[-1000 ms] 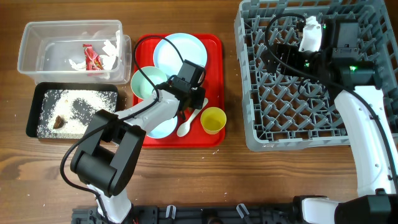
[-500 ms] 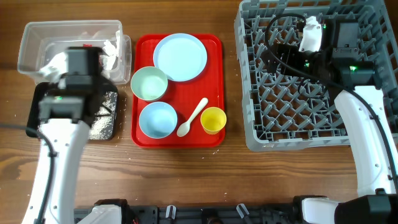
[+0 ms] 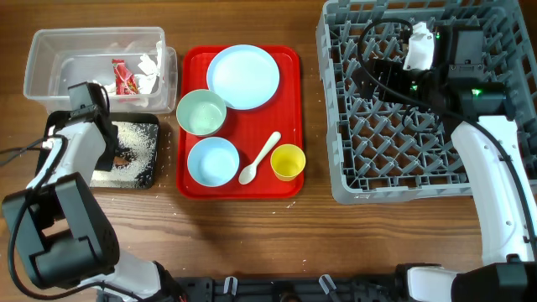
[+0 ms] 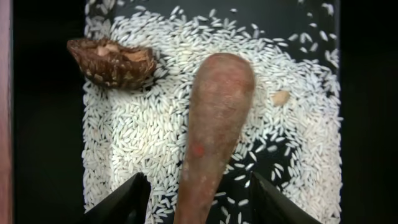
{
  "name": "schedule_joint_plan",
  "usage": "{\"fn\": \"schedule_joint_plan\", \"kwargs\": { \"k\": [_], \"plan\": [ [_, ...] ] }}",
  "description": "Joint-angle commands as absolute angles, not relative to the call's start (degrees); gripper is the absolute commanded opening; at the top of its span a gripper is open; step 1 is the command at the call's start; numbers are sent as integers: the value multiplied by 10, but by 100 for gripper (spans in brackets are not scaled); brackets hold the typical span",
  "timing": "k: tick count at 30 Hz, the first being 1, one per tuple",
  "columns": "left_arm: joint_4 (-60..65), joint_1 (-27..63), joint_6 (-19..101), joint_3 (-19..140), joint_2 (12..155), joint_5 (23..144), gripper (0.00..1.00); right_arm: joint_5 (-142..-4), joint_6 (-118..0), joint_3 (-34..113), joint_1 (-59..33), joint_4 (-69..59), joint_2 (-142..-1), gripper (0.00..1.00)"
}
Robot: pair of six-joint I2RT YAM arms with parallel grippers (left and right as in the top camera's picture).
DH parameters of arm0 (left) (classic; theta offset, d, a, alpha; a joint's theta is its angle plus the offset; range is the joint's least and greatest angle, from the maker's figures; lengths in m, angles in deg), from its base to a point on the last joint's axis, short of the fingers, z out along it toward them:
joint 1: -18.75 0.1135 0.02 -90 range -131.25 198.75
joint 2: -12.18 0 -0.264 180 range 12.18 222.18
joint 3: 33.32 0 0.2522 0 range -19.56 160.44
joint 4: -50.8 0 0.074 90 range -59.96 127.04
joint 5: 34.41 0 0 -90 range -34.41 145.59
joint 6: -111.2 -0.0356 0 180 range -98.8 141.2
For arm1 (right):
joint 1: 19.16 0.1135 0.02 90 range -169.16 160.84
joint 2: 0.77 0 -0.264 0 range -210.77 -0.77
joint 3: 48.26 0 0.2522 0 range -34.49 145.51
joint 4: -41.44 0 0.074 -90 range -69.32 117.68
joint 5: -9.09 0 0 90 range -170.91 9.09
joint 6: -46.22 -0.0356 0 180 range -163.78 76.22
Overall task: Sort waste into correct bins and load items into the dishwasher rack
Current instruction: 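Drop the carrot scrap onto the black tray with the left gripper, then grasp the yellow cup with the left gripper and lift it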
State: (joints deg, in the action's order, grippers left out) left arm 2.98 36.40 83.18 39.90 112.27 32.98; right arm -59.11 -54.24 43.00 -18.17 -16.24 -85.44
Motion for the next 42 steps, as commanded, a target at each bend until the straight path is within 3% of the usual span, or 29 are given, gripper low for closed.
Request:
{"fn": "schedule_joint_plan", "kwargs": {
  "k": [1,3,4,5,7,9,13,20,22,23,26,28,31,42],
  "plan": [
    [27,358,683,434,1056,340,57,-595,-547,438,-179,-160,-861,100],
    [25,339,591,439,999,413,70,-595,-547,438,-179,-160,-861,100],
    [22,321,536,439,963,518,77,-595,-547,438,-179,-160,-861,100],
    [30,271,481,439,935,686,79,-595,-549,438,-179,-157,-861,100],
    [34,201,422,439,938,750,79,-595,-549,438,-179,-156,-861,100],
    [40,68,330,439,953,759,79,-595,-549,438,-179,-156,-861,100],
    [73,-101,261,439,1013,703,76,-595,-549,438,-179,-153,-861,100],
    [56,-148,261,439,1103,660,75,-595,-549,438,-179,-164,-861,100],
    [55,-148,261,439,1113,660,68,-595,-549,438,-179,-166,-861,100],
    [55,-148,261,439,1121,660,58,-595,-549,438,-179,-166,-861,100],
    [56,-149,262,439,1127,660,16,-595,-549,438,-179,-168,-861,100],
    [56,-149,262,439,1127,660,5,-595,-549,438,-179,-167,-861,100],
    [55,-144,324,443,1124,664,4,-595,-549,438,-179,-175,-861,100],
    [63,20,384,475,1032,1053,4,-452,-497,438,-179,-146,-861,100]
  ]
}}
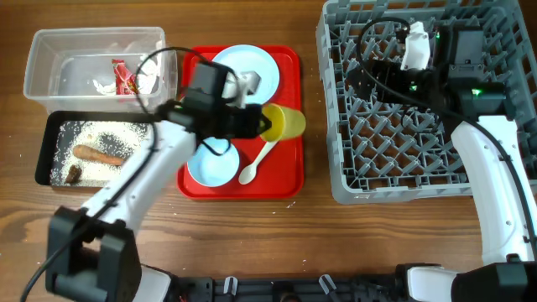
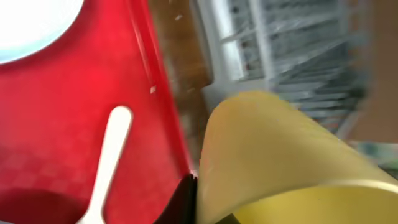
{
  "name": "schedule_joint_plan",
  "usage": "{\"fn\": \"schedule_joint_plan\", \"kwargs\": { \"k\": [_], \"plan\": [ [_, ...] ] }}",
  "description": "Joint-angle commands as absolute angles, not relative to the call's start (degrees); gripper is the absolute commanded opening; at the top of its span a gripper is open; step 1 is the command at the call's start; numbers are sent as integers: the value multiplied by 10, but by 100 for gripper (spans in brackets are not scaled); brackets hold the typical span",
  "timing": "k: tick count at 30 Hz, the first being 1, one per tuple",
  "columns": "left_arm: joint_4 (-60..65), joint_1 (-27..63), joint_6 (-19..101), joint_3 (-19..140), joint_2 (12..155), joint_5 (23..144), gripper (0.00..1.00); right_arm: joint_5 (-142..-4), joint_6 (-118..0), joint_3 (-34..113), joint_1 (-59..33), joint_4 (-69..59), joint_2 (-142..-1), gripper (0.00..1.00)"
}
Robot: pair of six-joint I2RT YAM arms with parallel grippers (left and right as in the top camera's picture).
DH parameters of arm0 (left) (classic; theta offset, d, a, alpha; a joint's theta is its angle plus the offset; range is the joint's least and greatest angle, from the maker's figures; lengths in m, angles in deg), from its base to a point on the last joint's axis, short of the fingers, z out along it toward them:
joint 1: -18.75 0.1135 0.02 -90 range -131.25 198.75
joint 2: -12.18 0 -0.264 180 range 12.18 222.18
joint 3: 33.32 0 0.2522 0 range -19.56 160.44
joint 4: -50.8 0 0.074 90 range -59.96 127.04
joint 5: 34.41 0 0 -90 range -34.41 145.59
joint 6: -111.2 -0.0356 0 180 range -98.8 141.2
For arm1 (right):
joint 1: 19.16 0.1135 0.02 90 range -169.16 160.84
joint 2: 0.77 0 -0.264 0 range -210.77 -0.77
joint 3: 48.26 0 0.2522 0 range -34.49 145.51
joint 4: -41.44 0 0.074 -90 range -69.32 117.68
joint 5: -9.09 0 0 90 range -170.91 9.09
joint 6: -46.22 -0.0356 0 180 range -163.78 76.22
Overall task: Sort waste into correct bins and load items into the dishwasher rack
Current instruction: 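Grasp the yellow cup with the left gripper and lift it, then pass the yellow cup from the left gripper to the right gripper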
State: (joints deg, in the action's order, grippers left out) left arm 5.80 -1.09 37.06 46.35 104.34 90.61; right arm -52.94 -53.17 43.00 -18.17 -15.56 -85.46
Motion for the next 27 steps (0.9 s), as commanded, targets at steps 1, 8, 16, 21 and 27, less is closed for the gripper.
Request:
{"fn": "schedule_joint_plan", "kwargs": {
  "k": [1,8,16,21,27],
  "plan": [
    [69,38,384,475,1032,1109,4,-407,-479,438,-179,-134,-861,100],
    [172,87,398,475,1032,1323,4,-141,-342,438,-179,-87,-862,100],
    [324,103,522,475,1032,1353,4,65,-269,438,-176,-66,-918,100],
    [337,95,536,475,1032,1353,4,88,-292,438,-145,-12,-959,99],
    [337,61,536,475,1032,1353,4,82,-427,438,-98,139,-981,94]
  ]
}}
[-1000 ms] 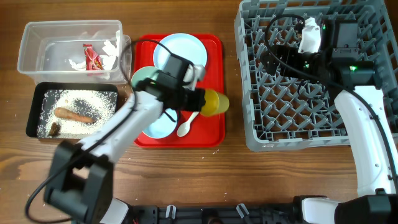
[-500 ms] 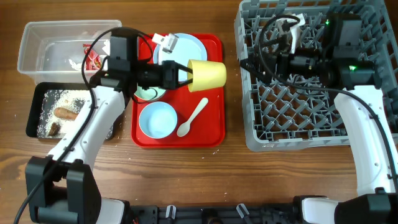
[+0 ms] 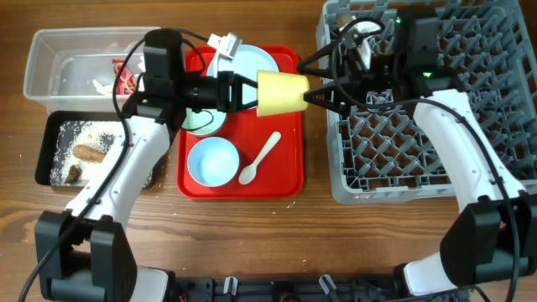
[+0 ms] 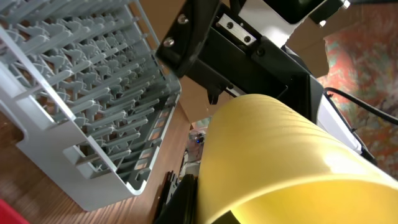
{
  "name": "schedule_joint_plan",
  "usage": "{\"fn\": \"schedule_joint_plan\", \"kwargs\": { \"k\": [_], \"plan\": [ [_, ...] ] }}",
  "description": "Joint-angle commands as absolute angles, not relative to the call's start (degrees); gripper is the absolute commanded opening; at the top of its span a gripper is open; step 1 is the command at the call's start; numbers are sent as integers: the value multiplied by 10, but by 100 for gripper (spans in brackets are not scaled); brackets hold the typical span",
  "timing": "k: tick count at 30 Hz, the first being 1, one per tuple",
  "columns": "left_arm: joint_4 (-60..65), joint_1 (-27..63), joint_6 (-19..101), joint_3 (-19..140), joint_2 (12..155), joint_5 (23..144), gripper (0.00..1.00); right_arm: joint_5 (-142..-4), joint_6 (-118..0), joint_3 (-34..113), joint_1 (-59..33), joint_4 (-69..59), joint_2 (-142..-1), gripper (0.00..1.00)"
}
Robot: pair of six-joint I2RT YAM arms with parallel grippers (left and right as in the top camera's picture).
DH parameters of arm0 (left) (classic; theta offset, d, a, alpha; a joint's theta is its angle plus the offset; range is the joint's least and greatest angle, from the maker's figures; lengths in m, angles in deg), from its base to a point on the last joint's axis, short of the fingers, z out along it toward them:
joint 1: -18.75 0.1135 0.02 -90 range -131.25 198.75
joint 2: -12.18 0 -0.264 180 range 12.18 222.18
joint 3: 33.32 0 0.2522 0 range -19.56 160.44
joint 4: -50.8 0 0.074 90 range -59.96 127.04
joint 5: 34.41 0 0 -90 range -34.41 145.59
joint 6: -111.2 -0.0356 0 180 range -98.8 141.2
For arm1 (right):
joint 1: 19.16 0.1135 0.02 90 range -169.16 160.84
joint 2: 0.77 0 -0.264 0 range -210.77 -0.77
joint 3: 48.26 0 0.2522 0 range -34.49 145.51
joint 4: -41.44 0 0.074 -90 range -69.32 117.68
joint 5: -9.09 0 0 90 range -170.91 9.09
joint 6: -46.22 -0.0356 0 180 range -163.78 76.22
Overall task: Sort waste into correct bins and load items into the dishwasher rack
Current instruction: 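Pass the yellow cup from the left gripper to the right gripper, then carry the yellow cup with the right gripper and place it in the rack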
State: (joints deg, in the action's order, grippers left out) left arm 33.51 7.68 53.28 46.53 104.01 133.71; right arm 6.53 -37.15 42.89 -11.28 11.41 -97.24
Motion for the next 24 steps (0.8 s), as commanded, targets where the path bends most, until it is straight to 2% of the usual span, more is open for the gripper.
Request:
{"fn": "schedule_joint_plan", "kwargs": {
  "k": [1,4,9,15,16,19,21,22,24],
  "plan": [
    [337,58,536,475,1032,1352,4,69,-436,438,-93,142,-981,92],
    [339,58,536,475,1032,1350,4,55,-440,438,-82,138,-982,85],
    [396,60,552,475,1032,1341,4,55,-439,438,-78,125,-982,86],
    [399,73,561,475,1032,1331,4,51,-438,438,-79,115,-982,85],
    [399,73,562,475,1033,1331,4,51,-437,438,-79,114,-982,83],
    [399,73,562,475,1033,1331,4,49,-438,438,-79,116,-982,68],
    [399,73,562,475,1033,1331,4,48,-438,438,-79,116,-982,62],
    [399,73,562,475,1033,1331,6,48,-438,438,-79,117,-982,60],
    [399,73,562,475,1033,1331,24,49,-438,438,-79,117,-982,57]
  ]
}}
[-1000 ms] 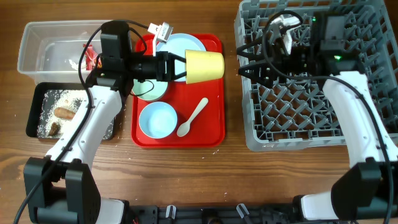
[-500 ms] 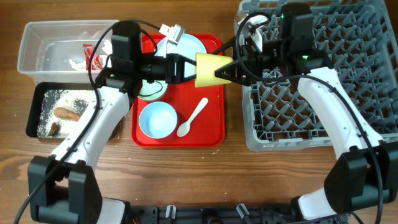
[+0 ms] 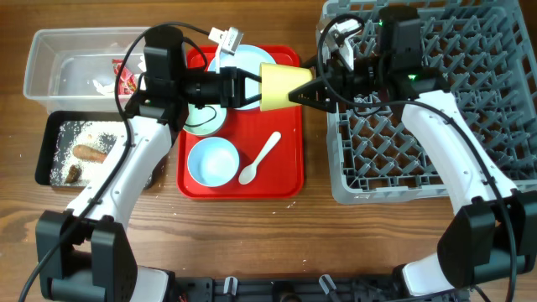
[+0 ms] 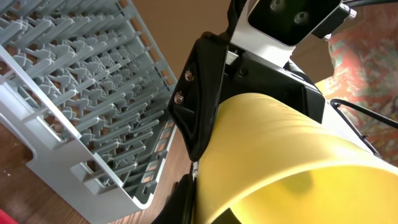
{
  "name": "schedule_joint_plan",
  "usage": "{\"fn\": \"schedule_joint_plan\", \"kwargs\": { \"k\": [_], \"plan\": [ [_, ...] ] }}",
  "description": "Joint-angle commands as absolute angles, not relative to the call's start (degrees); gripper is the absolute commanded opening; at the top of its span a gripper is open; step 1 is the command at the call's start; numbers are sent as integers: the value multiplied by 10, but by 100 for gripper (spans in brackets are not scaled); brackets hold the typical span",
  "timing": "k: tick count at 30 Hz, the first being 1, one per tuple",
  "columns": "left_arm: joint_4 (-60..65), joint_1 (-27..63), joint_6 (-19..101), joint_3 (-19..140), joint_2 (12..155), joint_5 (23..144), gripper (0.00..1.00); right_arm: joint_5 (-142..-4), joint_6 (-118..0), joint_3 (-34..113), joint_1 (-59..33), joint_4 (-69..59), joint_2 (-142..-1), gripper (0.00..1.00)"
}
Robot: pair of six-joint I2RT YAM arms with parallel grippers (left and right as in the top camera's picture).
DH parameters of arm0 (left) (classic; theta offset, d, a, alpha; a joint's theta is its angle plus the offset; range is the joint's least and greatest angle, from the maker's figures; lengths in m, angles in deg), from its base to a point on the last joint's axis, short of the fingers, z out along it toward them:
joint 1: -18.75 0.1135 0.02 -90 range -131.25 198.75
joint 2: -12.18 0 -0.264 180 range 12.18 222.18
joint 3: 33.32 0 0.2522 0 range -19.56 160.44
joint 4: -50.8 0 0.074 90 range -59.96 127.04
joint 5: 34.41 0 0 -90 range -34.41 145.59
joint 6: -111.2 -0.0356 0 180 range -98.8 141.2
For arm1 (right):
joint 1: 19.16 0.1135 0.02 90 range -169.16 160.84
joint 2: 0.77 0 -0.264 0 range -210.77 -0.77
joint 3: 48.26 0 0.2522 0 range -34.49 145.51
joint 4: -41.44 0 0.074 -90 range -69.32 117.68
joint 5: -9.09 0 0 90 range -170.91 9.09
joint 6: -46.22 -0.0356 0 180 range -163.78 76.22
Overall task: Sort waste into correct bins and load items into the dishwasher rack
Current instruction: 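Carry the yellow cup with the right gripper and place it in the rack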
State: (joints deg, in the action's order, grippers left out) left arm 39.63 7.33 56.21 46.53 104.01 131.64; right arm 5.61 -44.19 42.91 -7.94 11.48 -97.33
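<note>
A yellow cup (image 3: 281, 86) lies sideways in the air over the red tray's (image 3: 289, 180) far right corner, and my left gripper (image 3: 263, 88) is shut on its rim. In the left wrist view the cup (image 4: 280, 162) fills the lower right, with my left gripper (image 4: 249, 208) at the bottom edge. My right gripper (image 3: 306, 91) reaches from the grey dishwasher rack (image 3: 470, 126) to the cup's base. Its fingers (image 4: 200, 106) lie along the cup's sides, still spread.
On the tray lie a white plate (image 3: 243, 60), a green bowl (image 3: 200, 119), a blue bowl (image 3: 211, 161) and a white spoon (image 3: 260, 158). A clear bin (image 3: 75, 63) with wrappers and a black tray of rice (image 3: 92, 155) stand at the left.
My right gripper has moved left, from just short of the cup to around its base. The cup and my left gripper have shifted slightly right.
My left gripper was over the black rice tray beside a sausage-like scrap. Then it held the yellow cup above the red tray. Then it held the cup sideways toward the rack while my right gripper reached for it, and now the right fingers flank the cup.
</note>
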Motion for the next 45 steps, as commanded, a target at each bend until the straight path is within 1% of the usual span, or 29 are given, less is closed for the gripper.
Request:
{"fn": "schedule_joint_plan", "kwargs": {
  "k": [1,2,4,5,9,10,11,13,14,15,16,17,18,21,24,27,32,36,42,44,45],
  "plan": [
    [399,73,562,475,1033,1331,28,49,-438,438,-79,117,-982,56],
    [399,73,562,475,1033,1331,35,49,-439,438,-81,118,-982,52],
    [399,73,562,475,1033,1331,36,54,-440,438,-103,115,-982,47],
    [399,73,562,475,1033,1331,37,75,-440,438,-128,113,-982,43],
    [399,73,562,475,1033,1331,38,85,-440,438,-201,85,-982,43],
    [399,73,560,475,1033,1331,38,59,-440,438,-219,68,-981,43],
    [398,73,552,475,1033,1324,38,0,-440,438,-230,43,-977,45],
    [383,73,510,475,1033,1298,37,-167,-441,439,-230,-19,-957,48],
    [366,73,485,475,1033,1272,37,-218,-442,440,-229,-38,-949,48],
    [336,73,461,475,1033,1227,38,-293,-448,445,-227,-74,-927,48],
    [295,73,437,475,1033,1153,38,-349,-459,452,-227,-102,-903,48],
    [259,73,429,475,1033,1082,38,-385,-467,461,-227,-123,-885,48],
    [218,73,426,475,1033,998,37,-436,-473,477,-227,-160,-860,51],
    [138,73,426,474,1034,822,34,-540,-485,524,-226,-272,-820,52],
    [96,73,426,474,1034,735,37,-631,-502,545,-217,-398,-809,50],
    [86,73,426,474,1034,711,37,-696,-533,544,-196,-500,-830,49],
    [87,73,426,474,1034,711,37,-726,-532,542,-160,-579,-895,51],
    [82,73,426,474,1034,711,37,-741,-530,538,-132,-606,-959,51],
    [79,73,426,474,1034,711,39,-751,-530,480,-115,-569,-1010,51],
    [79,73,426,474,1034,711,40,-751,-529,471,-115,-555,-1020,56],
    [80,73,426,474,1034,711,40,-751,-530,471,-115,-546,-1022,66]
  ]
}}
